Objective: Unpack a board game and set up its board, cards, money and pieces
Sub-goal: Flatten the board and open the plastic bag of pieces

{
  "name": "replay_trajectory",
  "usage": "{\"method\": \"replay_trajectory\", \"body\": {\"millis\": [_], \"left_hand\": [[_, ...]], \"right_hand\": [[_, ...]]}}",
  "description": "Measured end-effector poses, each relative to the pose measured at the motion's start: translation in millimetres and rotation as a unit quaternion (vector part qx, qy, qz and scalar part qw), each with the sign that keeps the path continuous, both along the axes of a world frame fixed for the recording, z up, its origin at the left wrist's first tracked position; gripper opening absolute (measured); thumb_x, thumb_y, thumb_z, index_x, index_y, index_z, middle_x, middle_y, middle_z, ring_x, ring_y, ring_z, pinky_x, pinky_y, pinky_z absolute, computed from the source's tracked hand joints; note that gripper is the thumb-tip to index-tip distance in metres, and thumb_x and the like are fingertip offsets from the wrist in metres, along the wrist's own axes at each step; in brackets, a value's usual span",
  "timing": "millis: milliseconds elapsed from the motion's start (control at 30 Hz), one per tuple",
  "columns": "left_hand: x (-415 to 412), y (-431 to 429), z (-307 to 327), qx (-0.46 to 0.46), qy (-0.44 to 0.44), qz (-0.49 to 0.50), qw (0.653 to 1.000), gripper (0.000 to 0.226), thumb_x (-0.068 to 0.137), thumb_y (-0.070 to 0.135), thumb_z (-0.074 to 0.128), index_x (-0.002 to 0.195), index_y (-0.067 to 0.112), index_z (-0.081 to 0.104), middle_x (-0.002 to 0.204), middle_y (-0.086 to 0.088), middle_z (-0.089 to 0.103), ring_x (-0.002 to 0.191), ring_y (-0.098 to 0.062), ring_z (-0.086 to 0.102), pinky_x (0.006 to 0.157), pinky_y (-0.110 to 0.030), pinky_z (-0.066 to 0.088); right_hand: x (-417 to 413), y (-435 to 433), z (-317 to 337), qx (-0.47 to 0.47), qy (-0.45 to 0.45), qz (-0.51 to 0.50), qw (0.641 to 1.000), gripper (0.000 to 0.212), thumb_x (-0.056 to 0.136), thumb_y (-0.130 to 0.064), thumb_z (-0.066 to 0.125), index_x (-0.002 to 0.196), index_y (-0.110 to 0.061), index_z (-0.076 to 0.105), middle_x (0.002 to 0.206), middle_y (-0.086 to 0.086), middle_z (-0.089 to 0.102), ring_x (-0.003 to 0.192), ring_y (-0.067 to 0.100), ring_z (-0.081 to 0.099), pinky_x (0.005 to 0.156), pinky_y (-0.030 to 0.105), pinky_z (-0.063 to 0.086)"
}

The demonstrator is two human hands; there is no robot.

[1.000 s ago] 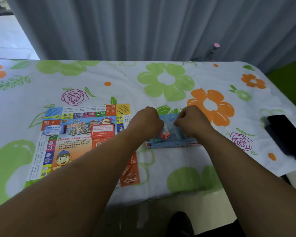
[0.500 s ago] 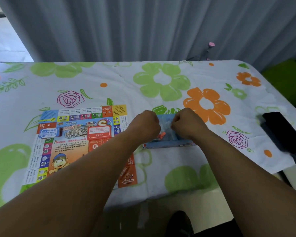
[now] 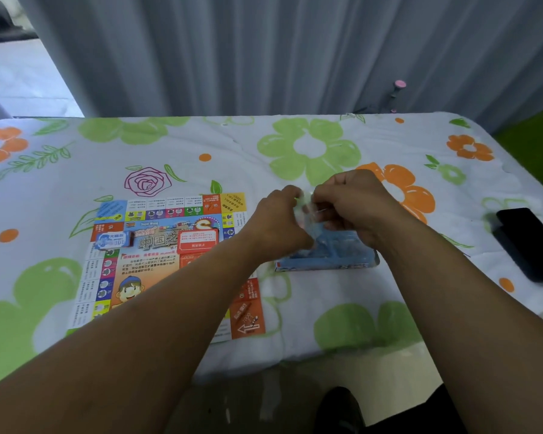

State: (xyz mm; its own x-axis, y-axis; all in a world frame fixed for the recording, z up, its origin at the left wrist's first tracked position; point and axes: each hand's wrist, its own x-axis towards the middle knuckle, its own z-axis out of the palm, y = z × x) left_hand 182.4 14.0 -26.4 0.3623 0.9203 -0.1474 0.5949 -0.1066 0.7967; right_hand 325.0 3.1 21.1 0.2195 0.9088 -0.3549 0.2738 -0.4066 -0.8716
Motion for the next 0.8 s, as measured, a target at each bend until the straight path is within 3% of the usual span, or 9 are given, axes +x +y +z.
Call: {"method": "replay_trajectory", "body": {"millis": [133, 300, 433, 567, 700, 800], "left_hand": [[-14, -7, 10, 0.018, -0.068, 0.039, 0.997, 0.064, 0.067, 0.022, 0.089, 0.119, 0.016, 0.051, 0.117, 0.0, 0.059, 0.106, -0.017, 0.057, 0.082, -0.029, 0.049], [-46, -16, 14, 0.02, -0.053, 0.049, 0.997, 0.061, 0.069, 0.034, 0.088, 0.114, 0.021, 0.05, 0.105, 0.004, 0.062, 0.097, -0.016, 0.062, 0.084, -0.043, 0.054], [-74, -27, 19, 0.041, -0.014, 0.057, 0.997, 0.058, 0.073, 0.042, 0.083, 0.113, 0.021, 0.048, 0.09, 0.007, 0.059, 0.079, -0.012, 0.058, 0.069, -0.033, 0.05], [-103, -37, 20, 0.036, 0.041, 0.065, 0.996, 0.053, 0.077, 0.049, 0.078, 0.108, 0.024, 0.044, 0.087, 0.005, 0.061, 0.072, -0.016, 0.063, 0.054, -0.028, 0.045], [-132, -49, 20, 0.034, 0.069, 0.068, 0.995, 0.05, 0.082, 0.055, 0.071, 0.107, 0.024, 0.04, 0.094, 0.005, 0.06, 0.075, -0.007, 0.058, 0.055, -0.028, 0.039], [-149, -58, 23, 0.019, 0.076, 0.07, 0.994, 0.049, 0.086, 0.056, 0.065, 0.109, 0.021, 0.039, 0.095, 0.004, 0.058, 0.077, -0.009, 0.056, 0.056, -0.028, 0.035]], "right_hand": [[-15, 2, 6, -0.001, 0.035, 0.007, 0.999, 0.003, 0.083, 0.003, 0.068, 0.085, 0.001, 0.068, 0.073, 0.018, 0.073, 0.06, 0.023, 0.069, 0.053, 0.029, 0.058], [-40, 1, 12, -0.002, 0.051, 0.043, 0.998, 0.008, 0.082, 0.009, 0.069, 0.087, 0.003, 0.066, 0.079, 0.024, 0.069, 0.062, 0.028, 0.068, 0.06, 0.038, 0.063], [-66, -2, 12, 0.003, 0.041, 0.079, 0.996, 0.011, 0.079, 0.01, 0.071, 0.081, 0.001, 0.065, 0.082, 0.028, 0.07, 0.06, 0.026, 0.065, 0.052, 0.031, 0.059], [-95, -4, 9, 0.013, 0.026, 0.11, 0.993, 0.009, 0.079, 0.009, 0.072, 0.081, 0.003, 0.067, 0.069, 0.021, 0.067, 0.059, 0.024, 0.065, 0.059, 0.034, 0.061], [-123, -9, 6, 0.014, 0.034, 0.141, 0.989, 0.01, 0.08, 0.008, 0.072, 0.079, 0.0, 0.066, 0.062, 0.014, 0.065, 0.052, 0.019, 0.062, 0.052, 0.031, 0.057], [-144, -14, 4, 0.008, 0.058, 0.163, 0.985, 0.007, 0.083, 0.003, 0.073, 0.083, 0.001, 0.066, 0.065, 0.016, 0.064, 0.051, 0.018, 0.06, 0.052, 0.031, 0.054]]}}
